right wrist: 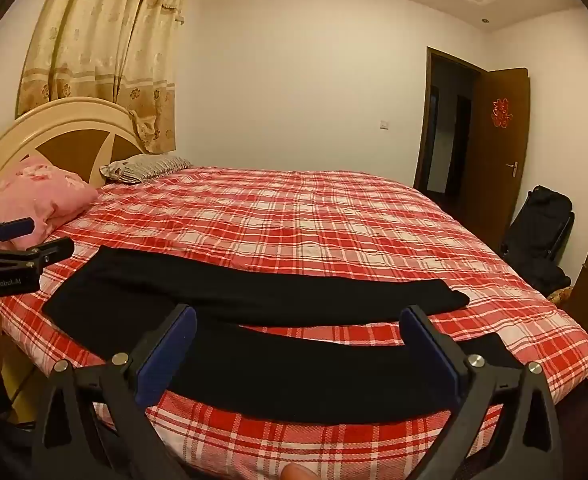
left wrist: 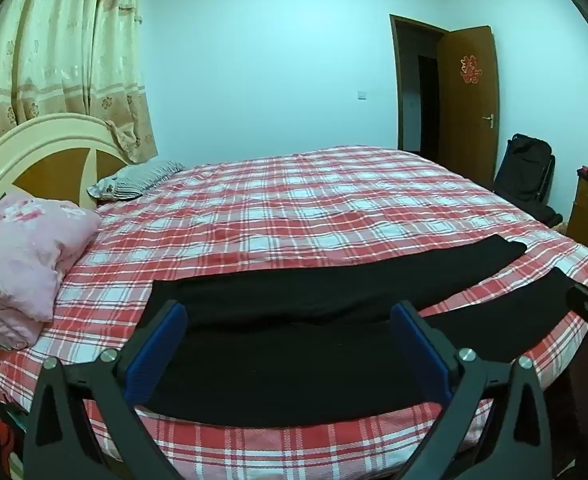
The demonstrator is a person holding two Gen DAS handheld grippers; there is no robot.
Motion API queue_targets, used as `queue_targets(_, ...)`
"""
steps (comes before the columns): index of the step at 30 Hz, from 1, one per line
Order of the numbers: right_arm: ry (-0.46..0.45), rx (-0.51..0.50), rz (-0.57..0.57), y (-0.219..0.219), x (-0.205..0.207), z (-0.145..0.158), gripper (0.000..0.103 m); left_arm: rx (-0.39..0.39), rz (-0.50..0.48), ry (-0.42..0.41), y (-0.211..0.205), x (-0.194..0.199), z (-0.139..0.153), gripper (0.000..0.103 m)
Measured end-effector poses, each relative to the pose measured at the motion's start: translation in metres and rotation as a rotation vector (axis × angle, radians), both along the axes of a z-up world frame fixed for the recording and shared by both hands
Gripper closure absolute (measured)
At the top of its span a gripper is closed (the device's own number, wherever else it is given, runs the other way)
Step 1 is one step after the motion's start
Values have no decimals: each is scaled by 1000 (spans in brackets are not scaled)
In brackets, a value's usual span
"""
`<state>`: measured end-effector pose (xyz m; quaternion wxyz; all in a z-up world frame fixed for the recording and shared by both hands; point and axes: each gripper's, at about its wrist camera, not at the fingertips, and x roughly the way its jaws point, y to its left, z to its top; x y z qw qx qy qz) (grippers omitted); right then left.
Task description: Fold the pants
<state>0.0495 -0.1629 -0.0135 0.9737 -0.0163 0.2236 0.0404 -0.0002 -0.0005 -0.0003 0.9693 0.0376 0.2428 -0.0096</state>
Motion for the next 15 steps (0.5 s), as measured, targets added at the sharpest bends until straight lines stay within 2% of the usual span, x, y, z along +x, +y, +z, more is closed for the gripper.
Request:
queue_targets(4,14,25,-2,-10,2,-2,1,22,1,-22,-7,-9,-5,0)
queue_targets(6,33,-4,-9,-4,7,0,1,18,-1,-11,-9,-4,-3,0)
queue_targets(7,16,-18,-10,2,3,-1,1,-14,-5,7,0,1,-4,0)
queue_targets(9,18,-1,-10,-2,3,0,1,8,-2,0,-7,-2,-4,0)
queue_targets(15,15,1,-14,-3,4,-2,1,3,1,-1,-4,0,-2,0)
